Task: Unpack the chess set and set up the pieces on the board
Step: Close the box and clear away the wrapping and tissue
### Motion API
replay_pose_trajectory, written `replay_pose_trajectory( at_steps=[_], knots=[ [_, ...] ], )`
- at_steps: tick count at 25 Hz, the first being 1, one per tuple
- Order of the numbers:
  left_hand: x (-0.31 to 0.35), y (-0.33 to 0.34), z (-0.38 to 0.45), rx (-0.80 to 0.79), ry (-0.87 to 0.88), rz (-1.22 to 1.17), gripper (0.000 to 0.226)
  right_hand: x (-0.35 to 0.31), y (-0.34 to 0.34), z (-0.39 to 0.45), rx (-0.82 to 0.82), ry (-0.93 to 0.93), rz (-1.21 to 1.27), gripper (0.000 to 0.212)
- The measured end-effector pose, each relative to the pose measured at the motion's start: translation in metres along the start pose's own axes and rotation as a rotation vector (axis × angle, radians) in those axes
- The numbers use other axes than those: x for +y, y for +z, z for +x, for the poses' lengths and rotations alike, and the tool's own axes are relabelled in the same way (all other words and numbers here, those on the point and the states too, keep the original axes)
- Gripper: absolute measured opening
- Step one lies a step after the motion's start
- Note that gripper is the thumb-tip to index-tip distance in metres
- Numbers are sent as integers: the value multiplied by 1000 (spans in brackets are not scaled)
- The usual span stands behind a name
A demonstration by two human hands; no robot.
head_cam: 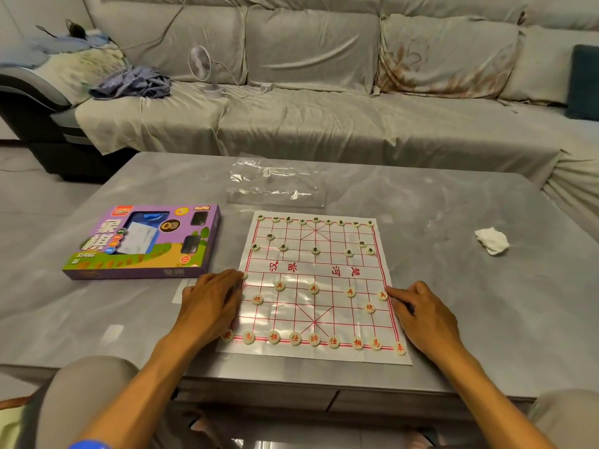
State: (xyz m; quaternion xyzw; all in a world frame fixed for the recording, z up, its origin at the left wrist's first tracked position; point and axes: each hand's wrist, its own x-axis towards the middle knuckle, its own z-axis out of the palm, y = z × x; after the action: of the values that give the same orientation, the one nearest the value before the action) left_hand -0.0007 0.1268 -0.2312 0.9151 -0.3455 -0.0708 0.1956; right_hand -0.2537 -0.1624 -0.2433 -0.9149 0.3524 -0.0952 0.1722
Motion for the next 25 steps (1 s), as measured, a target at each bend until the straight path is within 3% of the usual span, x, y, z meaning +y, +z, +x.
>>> replay_pose_trajectory(
  at_steps=[25],
  knots=[
    [-2, -1, 1, -47, -6, 53, 44, 1, 9, -6, 83, -32, -36, 41]
  ],
)
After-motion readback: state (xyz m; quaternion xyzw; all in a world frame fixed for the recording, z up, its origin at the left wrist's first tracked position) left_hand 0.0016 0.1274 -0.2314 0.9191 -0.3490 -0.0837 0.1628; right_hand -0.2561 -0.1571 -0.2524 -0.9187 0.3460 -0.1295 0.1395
